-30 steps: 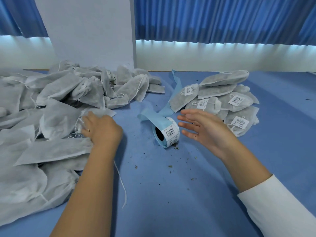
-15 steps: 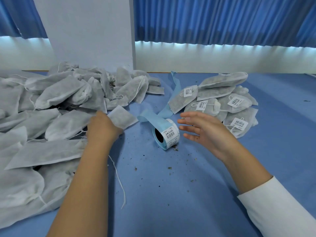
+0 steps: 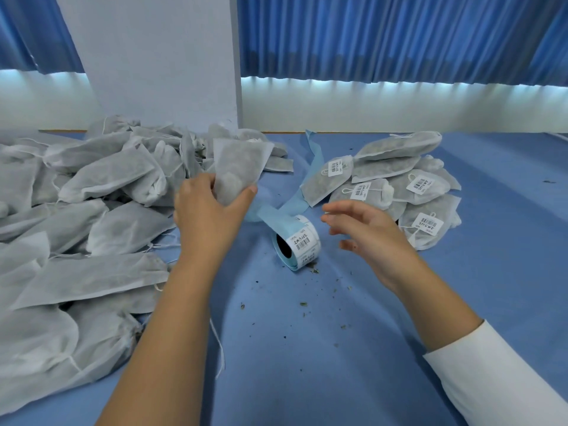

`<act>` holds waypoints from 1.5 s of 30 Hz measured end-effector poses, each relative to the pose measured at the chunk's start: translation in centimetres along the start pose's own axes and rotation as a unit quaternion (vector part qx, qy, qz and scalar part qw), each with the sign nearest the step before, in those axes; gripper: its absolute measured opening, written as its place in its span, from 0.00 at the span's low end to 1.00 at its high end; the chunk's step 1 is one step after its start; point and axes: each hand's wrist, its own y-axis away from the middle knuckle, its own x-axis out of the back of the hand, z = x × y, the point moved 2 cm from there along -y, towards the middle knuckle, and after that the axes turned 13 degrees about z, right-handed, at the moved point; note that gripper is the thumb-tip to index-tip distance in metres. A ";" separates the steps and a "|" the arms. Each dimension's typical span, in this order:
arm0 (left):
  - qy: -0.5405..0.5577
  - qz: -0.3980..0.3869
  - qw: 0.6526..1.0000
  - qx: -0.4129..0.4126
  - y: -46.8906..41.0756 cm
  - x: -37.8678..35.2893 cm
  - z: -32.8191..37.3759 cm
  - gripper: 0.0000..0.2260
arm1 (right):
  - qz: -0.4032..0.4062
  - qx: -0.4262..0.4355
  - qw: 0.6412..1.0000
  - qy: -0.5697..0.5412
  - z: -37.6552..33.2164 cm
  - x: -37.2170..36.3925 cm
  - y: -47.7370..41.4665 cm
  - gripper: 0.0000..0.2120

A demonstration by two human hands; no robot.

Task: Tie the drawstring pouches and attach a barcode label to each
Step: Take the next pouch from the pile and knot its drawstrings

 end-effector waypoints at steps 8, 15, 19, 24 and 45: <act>0.271 0.011 0.953 0.131 1.1 1.4 2.7 0.19 | 0.056 0.179 0.980 0.062 -0.5 -1.0 1.3 0.07; 0.330 -0.119 0.907 0.234 2.3 -0.3 4.0 0.28 | -0.016 0.203 0.976 0.077 -0.5 -2.3 2.4 0.08; 0.369 -0.170 0.876 0.260 3.3 -1.0 4.7 0.20 | -0.032 0.184 0.981 0.046 -1.0 -2.4 2.7 0.12; 0.394 -0.150 0.863 0.278 3.9 -1.1 5.2 0.17 | -0.081 0.135 0.987 -0.021 -1.4 -2.1 2.7 0.14; 0.091 -0.168 0.975 -0.117 3.7 0.6 5.1 0.06 | -0.087 0.159 0.983 -0.005 -1.6 -1.8 2.5 0.08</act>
